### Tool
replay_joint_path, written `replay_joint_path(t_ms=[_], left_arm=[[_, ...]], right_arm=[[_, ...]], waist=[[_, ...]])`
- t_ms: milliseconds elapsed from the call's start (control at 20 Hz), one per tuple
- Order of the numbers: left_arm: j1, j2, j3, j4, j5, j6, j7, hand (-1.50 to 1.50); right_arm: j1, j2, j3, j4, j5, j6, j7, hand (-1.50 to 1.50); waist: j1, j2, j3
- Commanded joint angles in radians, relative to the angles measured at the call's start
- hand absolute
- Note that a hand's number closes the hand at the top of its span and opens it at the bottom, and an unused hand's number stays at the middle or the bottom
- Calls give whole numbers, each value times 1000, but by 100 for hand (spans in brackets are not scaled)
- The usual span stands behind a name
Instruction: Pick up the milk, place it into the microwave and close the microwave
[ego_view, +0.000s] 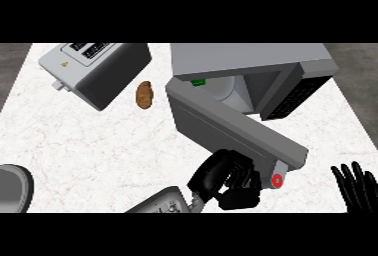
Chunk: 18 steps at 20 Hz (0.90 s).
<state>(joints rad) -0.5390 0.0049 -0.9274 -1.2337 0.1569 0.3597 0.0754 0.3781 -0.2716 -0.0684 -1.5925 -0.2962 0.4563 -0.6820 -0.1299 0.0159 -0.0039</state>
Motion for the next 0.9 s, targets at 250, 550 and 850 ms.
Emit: replay_joint_path(t_ms=[250,550,850], left_arm=[[-157,-4,79,103,194,165,-148,-150],[-236,-5,151,199,280,247,-217,150],[-322,-5,220,274,389,228,-264,150]], right_arm=[[6,-40,33,-133,-71,64,42,-150],[20,-63,64,-190,-111,87,88,-150],[17,-106,61,-252,-164,110,133,-150]], waist=[[-82,17,-3],[-114,33,-2],[-152,47,-2]])
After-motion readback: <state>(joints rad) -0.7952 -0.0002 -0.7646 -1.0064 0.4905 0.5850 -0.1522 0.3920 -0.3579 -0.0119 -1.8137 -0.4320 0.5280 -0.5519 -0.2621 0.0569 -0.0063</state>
